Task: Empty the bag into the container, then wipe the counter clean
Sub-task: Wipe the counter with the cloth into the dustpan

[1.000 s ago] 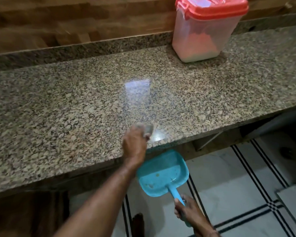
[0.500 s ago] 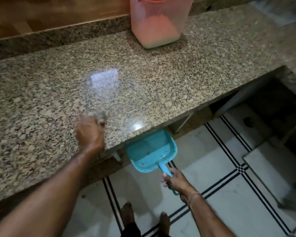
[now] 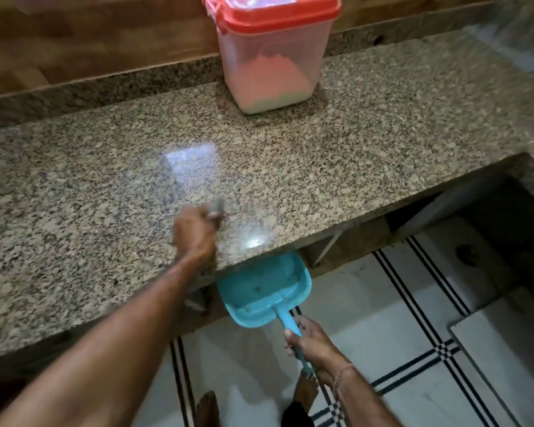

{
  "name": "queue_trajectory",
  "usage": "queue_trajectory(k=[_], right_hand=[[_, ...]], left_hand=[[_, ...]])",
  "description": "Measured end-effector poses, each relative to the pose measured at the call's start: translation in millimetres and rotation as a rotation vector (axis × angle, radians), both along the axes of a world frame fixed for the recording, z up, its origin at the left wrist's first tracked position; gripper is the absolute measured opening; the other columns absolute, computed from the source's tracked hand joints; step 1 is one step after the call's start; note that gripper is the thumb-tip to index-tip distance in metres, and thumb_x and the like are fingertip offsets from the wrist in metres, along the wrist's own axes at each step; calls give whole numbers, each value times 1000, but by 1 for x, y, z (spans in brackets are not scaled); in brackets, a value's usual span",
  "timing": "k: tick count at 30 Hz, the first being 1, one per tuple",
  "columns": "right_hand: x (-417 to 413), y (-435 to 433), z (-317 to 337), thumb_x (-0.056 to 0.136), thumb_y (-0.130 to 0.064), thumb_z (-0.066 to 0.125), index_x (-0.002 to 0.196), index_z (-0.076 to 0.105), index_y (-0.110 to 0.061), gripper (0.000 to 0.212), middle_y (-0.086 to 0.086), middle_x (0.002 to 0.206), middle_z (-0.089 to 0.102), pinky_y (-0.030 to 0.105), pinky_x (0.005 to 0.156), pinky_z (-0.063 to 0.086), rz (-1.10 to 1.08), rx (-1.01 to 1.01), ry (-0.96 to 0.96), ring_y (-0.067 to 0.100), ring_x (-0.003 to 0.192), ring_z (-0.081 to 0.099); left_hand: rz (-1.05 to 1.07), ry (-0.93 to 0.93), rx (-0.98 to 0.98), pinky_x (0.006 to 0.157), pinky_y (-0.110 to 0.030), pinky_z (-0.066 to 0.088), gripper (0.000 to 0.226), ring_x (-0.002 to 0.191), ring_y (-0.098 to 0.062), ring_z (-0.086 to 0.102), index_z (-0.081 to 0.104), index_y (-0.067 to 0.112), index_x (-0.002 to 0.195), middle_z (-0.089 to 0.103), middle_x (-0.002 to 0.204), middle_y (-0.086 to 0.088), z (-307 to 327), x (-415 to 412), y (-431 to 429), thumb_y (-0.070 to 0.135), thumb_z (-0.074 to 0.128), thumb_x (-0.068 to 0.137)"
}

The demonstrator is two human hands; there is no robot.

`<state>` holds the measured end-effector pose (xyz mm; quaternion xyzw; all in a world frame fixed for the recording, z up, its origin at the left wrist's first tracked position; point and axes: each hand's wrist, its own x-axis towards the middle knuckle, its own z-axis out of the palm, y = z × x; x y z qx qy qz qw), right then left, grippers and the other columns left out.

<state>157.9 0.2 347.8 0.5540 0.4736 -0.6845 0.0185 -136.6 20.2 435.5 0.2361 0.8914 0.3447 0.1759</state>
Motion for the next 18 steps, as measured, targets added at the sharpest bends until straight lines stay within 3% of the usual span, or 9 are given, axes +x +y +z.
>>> queue_trajectory(k=[3,5,7,10,13,15,18], right_hand=[[16,34,-2,100,-11,61,127,59,-12,27,4,91,69,28,80,57,35,1,18,14,80,66],[25,50,-3,99,-7,62,128,58,-9,30,5,95,70,33,88,59,24,-1,14,16,87,69],[33,60,-1,98,-4,61,125,59,-10,28,7,102,70,36,91,59,-1,-1,18,17,95,69],[42,71,7,99,-6,59,122,59,-15,25,9,111,69,37,94,57,25,1,13,17,99,67],[49,78,15,102,-12,58,123,59,-18,22,7,114,68,31,88,55,73,2,8,15,98,65],[52,81,19,101,-13,57,121,59,-16,20,4,104,67,24,77,50,74,26,4,13,88,62],[54,86,20,100,-12,58,117,59,-13,18,1,92,62,20,66,45,70,53,11,10,76,55]], left_hand=[[249,196,-238,51,-28,39,32,70,-21,60,71,13,91,69,87,-4,-5,-37,-38,41,59,101],[280,267,-347,58,-32,39,16,76,-22,55,68,16,94,61,88,-5,-16,-25,-35,29,61,100],[177,274,-274,52,-23,40,23,74,-20,61,71,20,93,64,84,3,-22,9,-13,37,57,100],[-143,268,-100,52,-15,42,41,73,2,59,68,28,81,65,80,16,-24,77,36,55,46,102],[-322,137,-67,55,-13,47,37,74,5,61,73,30,91,68,87,15,-15,110,73,58,52,100],[-235,29,33,49,-18,55,40,69,2,68,76,29,91,75,83,11,-3,90,78,63,54,97],[148,53,-17,39,-16,43,42,63,-7,63,73,21,95,74,87,1,3,17,51,58,55,99]])
